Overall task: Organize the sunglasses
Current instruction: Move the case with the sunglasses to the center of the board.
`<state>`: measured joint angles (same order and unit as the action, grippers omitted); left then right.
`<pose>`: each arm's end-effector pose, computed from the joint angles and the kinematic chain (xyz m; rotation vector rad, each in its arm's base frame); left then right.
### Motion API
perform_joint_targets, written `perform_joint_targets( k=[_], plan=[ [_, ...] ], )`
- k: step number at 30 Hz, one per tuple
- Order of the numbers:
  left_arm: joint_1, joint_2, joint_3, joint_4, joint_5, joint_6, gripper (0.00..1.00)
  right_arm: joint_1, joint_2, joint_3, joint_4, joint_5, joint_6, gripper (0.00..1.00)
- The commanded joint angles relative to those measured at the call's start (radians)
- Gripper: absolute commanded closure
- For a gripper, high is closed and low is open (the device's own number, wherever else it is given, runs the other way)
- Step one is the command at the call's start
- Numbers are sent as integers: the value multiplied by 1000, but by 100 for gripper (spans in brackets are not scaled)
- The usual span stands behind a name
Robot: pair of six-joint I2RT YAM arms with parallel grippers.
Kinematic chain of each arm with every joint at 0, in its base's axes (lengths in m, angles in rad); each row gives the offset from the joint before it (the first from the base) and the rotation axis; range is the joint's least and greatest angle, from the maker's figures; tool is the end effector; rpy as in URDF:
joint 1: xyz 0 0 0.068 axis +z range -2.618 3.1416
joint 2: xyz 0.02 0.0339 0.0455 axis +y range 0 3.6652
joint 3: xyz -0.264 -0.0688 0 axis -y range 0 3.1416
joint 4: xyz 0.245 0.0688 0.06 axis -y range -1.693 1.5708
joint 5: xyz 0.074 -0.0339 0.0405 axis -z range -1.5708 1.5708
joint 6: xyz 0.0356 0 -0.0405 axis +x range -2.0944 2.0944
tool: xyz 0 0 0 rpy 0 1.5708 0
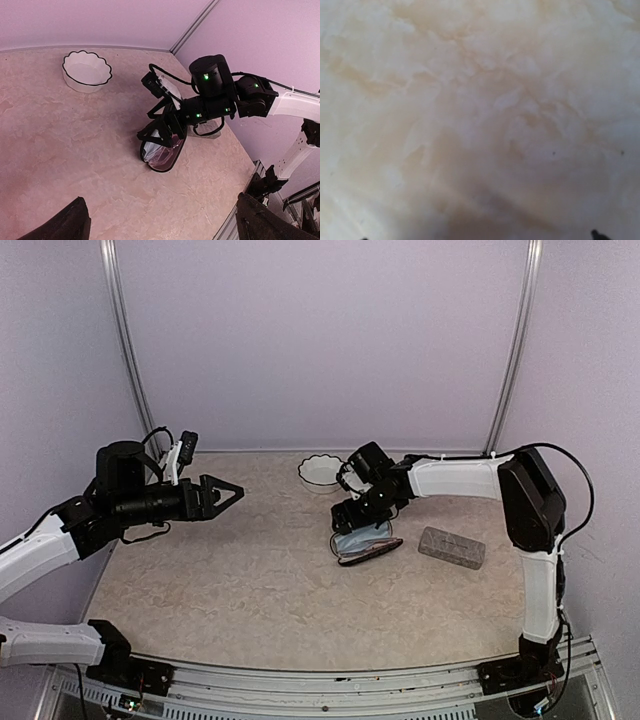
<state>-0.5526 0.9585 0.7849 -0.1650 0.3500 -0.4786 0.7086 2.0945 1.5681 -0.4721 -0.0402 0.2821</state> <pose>0.1819 -0.1265 0.3106 0.3258 1.9991 -1.0108 0.3433 0.2961 0.1788 -0.5710 2.5635 0.4137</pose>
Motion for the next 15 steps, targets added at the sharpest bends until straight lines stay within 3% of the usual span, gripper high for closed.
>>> perform_joint_targets(
  k=[1, 15],
  plan=[
    [-10, -17, -9, 16, -12, -15, 1, 21, -74, -43, 11, 7, 20, 8],
    [-33, -4, -10, 41, -14, -22, 1, 52, -186, -196, 55, 41, 66, 10]
  ],
)
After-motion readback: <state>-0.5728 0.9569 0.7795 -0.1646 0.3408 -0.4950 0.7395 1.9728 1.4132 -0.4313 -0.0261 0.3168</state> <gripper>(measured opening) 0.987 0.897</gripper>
